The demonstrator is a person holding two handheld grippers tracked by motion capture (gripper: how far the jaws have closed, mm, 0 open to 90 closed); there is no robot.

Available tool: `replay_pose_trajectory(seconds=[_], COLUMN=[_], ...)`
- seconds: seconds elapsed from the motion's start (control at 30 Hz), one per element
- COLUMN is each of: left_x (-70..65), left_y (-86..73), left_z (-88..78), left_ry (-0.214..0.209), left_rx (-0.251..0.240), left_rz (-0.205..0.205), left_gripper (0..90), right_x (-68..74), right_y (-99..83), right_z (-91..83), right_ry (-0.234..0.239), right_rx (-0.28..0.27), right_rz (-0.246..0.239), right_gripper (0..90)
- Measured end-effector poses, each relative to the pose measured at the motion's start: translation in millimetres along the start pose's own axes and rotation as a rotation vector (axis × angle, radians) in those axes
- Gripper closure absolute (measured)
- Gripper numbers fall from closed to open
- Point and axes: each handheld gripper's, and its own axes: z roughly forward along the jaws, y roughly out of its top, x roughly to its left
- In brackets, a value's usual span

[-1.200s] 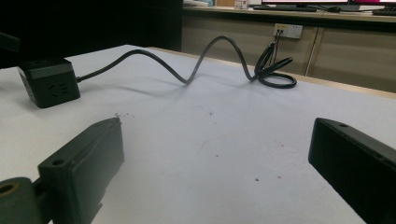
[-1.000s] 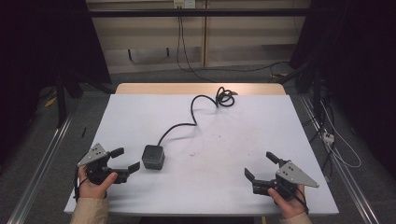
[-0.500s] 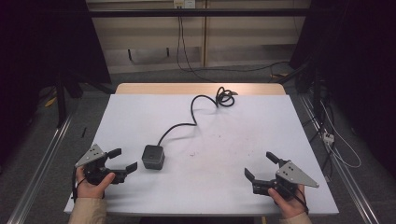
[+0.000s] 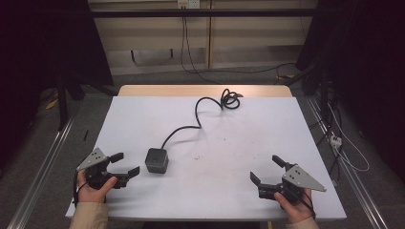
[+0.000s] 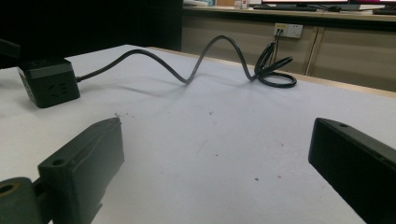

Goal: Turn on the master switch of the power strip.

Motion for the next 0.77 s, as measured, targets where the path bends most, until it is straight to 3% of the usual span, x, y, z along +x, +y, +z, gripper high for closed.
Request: replay_pose_trajectory(seconds=[0.77], left_x=[-0.9], left_y=[-3.5], left_z=[4.4], left_ry=[-0.001], left_rx=[0.021], left_rz=[0.005], left_gripper=[5.7], right_x=[-0.5], right_y=[-1.2], right_z=[0.8], right_ry=[-0.003], right_rx=[0.008], right_rz=[-0.001], right_gripper=[2.9])
